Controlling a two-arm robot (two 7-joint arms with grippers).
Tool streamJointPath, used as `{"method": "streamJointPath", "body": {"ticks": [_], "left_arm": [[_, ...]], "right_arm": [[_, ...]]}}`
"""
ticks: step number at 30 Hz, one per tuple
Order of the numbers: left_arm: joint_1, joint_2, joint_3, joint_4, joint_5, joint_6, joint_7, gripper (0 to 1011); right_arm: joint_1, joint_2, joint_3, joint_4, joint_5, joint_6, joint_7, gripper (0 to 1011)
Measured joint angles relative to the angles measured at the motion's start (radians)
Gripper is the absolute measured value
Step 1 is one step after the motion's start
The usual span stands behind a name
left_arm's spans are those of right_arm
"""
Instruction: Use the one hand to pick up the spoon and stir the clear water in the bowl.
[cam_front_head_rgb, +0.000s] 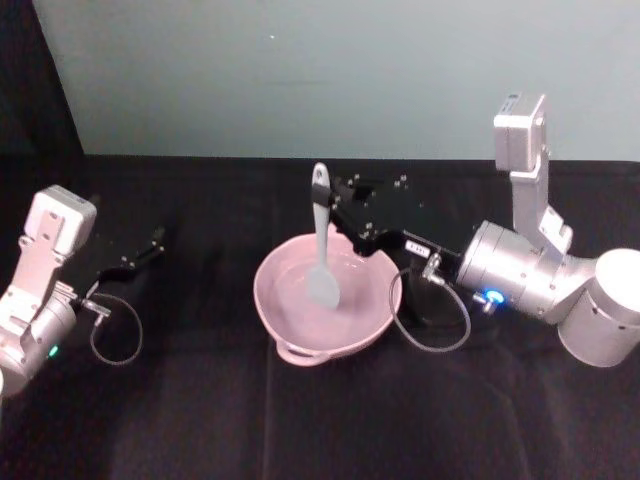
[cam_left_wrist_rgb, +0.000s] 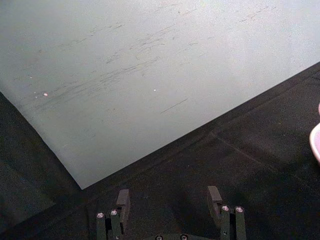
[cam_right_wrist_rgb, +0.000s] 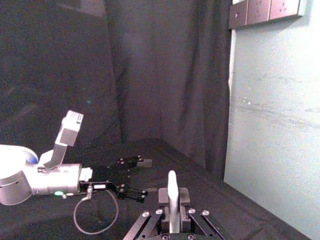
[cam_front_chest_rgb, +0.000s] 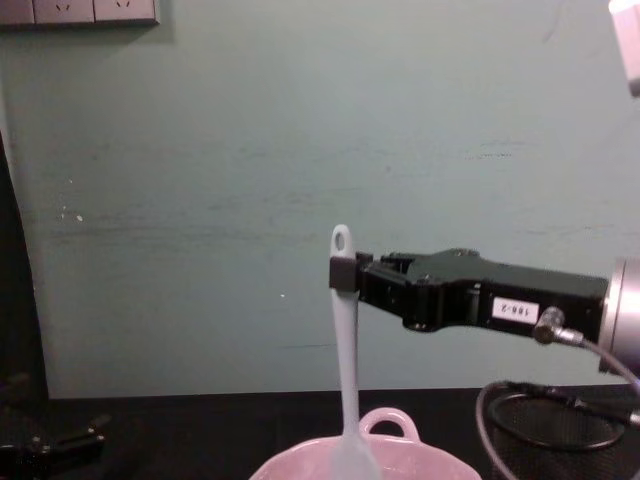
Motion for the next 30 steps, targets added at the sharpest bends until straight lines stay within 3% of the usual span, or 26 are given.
{"method": "streamJointPath", "body": {"ticks": [8, 17, 24, 30], "left_arm": [[0.0, 0.0, 0.0, 0.0, 0.0, 0.0, 0.0, 1011], [0.0, 0.0, 0.0, 0.0, 0.0, 0.0, 0.0, 1011], [0.0, 0.0, 0.0, 0.0, 0.0, 0.0, 0.0, 1011], [0.0, 0.0, 0.0, 0.0, 0.0, 0.0, 0.0, 1011]], "right_arm": [[0.015, -0.048, -0.005, 0.061, 0.002, -0.005, 0.032, 123], [0.089, -0.14, -0.002, 0.236, 0.026, -0.041, 0.076, 123], [0.141, -0.165, 0.007, 0.341, 0.013, -0.058, 0.082, 123], [0.152, -0.152, 0.031, 0.367, -0.003, -0.063, 0.079, 123]]}}
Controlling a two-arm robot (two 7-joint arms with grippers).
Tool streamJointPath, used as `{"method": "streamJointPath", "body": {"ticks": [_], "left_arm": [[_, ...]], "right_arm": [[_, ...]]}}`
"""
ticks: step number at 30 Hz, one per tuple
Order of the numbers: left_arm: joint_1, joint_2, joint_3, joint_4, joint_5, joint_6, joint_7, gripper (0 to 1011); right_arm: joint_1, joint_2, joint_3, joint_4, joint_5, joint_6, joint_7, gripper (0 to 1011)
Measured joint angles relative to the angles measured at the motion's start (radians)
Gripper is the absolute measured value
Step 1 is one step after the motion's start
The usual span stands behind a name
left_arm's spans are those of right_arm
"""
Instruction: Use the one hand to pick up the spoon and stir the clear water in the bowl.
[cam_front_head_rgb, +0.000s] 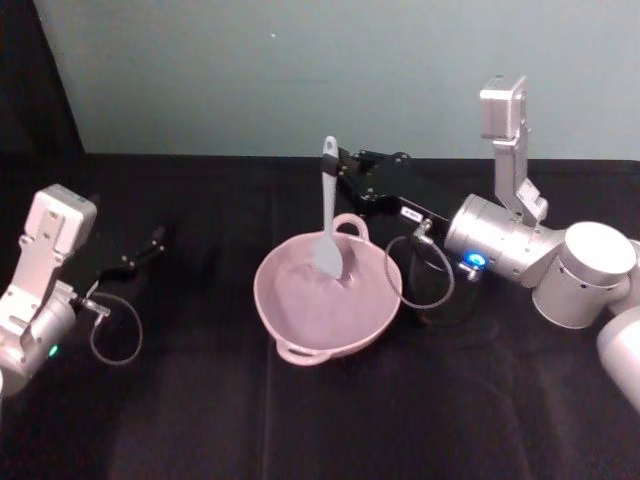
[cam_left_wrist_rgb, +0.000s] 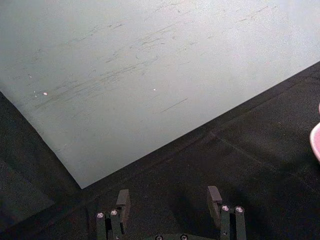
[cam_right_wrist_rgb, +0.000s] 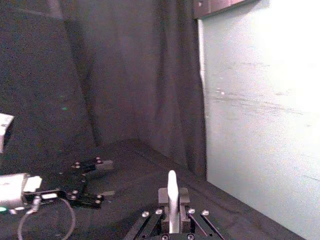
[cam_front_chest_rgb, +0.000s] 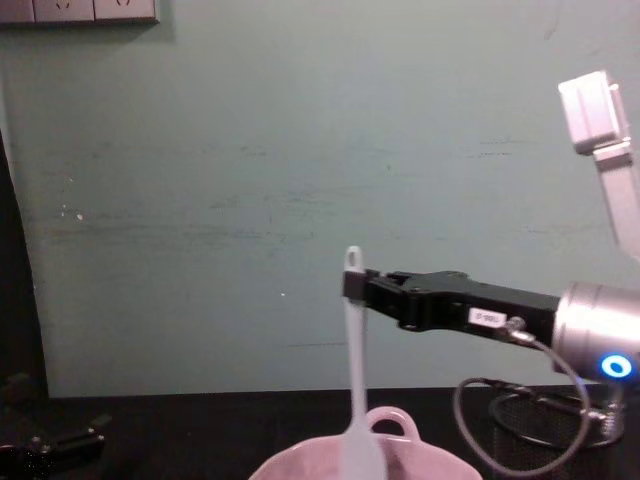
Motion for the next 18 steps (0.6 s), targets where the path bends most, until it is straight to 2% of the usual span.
{"method": "streamJointPath", "body": {"ticks": [4, 10, 18], "left_arm": [[0.0, 0.0, 0.0, 0.0, 0.0, 0.0, 0.0, 1011], [0.0, 0.0, 0.0, 0.0, 0.0, 0.0, 0.0, 1011], [0.0, 0.0, 0.0, 0.0, 0.0, 0.0, 0.0, 1011]], "right_arm": [[-0.008, 0.019, 0.012, -0.015, -0.01, 0.005, -0.01, 123], [-0.053, 0.067, 0.032, -0.098, -0.027, 0.023, -0.034, 122], [-0.106, 0.103, 0.033, -0.195, -0.032, 0.047, -0.036, 123]]}}
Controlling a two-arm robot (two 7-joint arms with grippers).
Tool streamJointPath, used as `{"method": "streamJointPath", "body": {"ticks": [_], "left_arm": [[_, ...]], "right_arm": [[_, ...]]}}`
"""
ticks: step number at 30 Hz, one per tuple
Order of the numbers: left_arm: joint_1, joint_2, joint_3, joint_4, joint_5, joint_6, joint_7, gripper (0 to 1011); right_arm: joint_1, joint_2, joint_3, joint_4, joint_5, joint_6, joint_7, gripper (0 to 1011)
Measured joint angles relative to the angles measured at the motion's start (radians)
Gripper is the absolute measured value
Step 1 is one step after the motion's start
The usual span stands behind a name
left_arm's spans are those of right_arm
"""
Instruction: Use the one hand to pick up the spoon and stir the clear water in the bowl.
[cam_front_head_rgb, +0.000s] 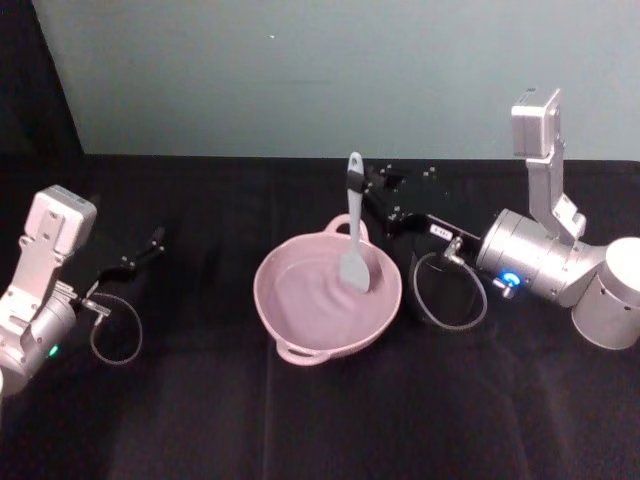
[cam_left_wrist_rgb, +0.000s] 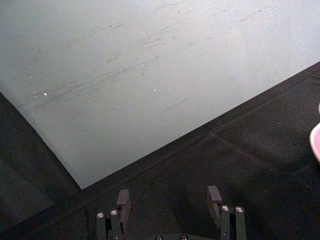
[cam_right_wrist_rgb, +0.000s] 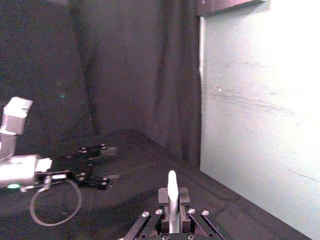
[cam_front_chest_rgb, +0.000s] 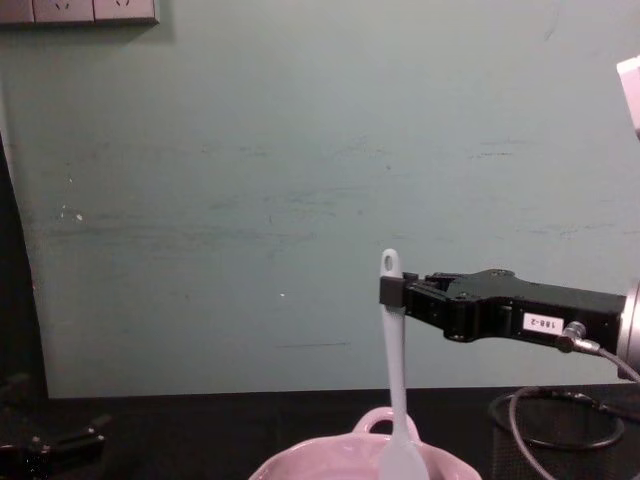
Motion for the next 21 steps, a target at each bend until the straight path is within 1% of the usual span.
{"method": "streamJointPath", "body": {"ticks": [2, 5, 9, 15, 18, 21], "left_arm": [[0.0, 0.0, 0.0, 0.0, 0.0, 0.0, 0.0, 1011], [0.0, 0.0, 0.0, 0.0, 0.0, 0.0, 0.0, 1011], [0.0, 0.0, 0.0, 0.0, 0.0, 0.0, 0.0, 1011], [0.0, 0.0, 0.0, 0.0, 0.0, 0.0, 0.0, 1011], [0.0, 0.0, 0.0, 0.0, 0.0, 0.0, 0.0, 1011], [0.0, 0.0, 0.0, 0.0, 0.0, 0.0, 0.0, 1011]], "right_arm": [[-0.012, 0.005, -0.006, -0.025, -0.001, 0.006, 0.002, 123], [-0.02, 0.007, -0.016, -0.044, -0.001, 0.008, 0.012, 123], [-0.022, 0.0, -0.031, -0.049, 0.0, 0.008, 0.025, 123], [-0.007, -0.027, -0.056, -0.027, 0.008, 0.008, 0.046, 123], [0.012, -0.051, -0.071, -0.001, 0.012, 0.0, 0.056, 123], [0.025, -0.067, -0.079, 0.018, 0.011, -0.009, 0.06, 123]]}}
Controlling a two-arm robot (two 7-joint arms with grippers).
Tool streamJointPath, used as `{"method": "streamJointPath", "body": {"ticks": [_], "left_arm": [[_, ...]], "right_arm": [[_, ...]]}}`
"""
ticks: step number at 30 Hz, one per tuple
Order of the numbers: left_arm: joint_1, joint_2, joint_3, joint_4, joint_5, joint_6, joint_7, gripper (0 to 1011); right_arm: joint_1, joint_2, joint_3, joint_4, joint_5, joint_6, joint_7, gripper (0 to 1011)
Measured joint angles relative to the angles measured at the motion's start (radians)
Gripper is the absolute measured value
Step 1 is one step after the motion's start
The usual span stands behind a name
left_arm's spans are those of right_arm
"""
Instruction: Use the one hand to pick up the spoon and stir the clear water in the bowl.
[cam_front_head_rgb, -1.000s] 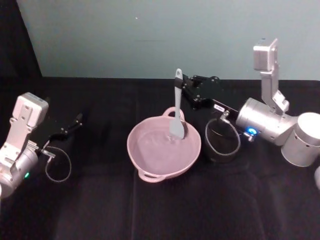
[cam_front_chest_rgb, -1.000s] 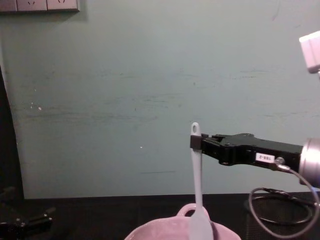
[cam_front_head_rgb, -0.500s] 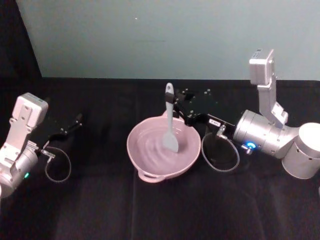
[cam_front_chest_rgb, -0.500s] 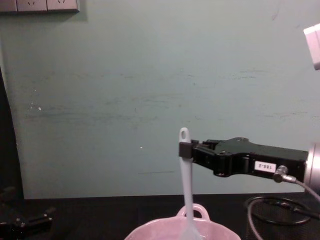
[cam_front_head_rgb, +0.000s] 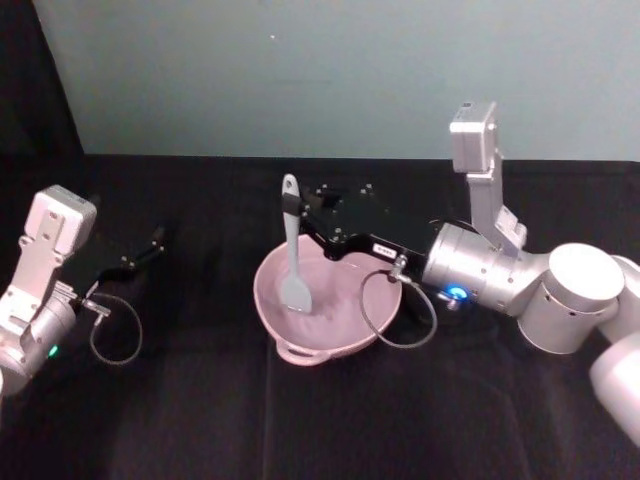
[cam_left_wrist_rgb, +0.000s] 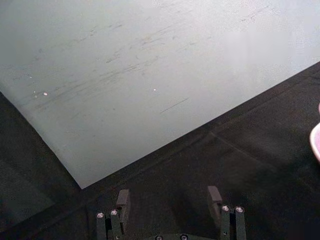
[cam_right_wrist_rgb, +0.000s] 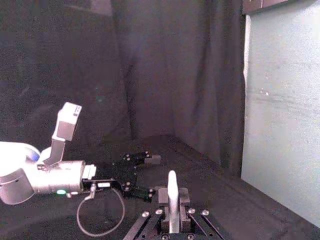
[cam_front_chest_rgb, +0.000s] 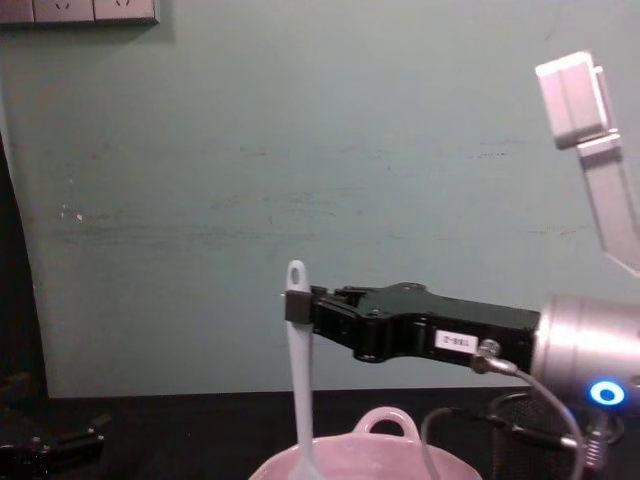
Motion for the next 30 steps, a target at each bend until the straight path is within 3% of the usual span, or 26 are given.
{"method": "streamJointPath", "body": {"ticks": [6, 15, 22, 30], "left_arm": [[0.0, 0.0, 0.0, 0.0, 0.0, 0.0, 0.0, 1011], [0.0, 0.0, 0.0, 0.0, 0.0, 0.0, 0.0, 1011], [0.0, 0.0, 0.0, 0.0, 0.0, 0.0, 0.0, 1011], [0.0, 0.0, 0.0, 0.0, 0.0, 0.0, 0.0, 1011]], "right_arm": [[0.038, -0.039, -0.006, 0.071, -0.005, -0.029, 0.0, 123], [0.063, -0.051, 0.022, 0.145, -0.007, -0.055, -0.013, 123], [0.048, -0.022, 0.058, 0.141, -0.007, -0.057, -0.031, 123], [-0.008, 0.028, 0.081, 0.054, -0.007, -0.032, -0.046, 123]]}}
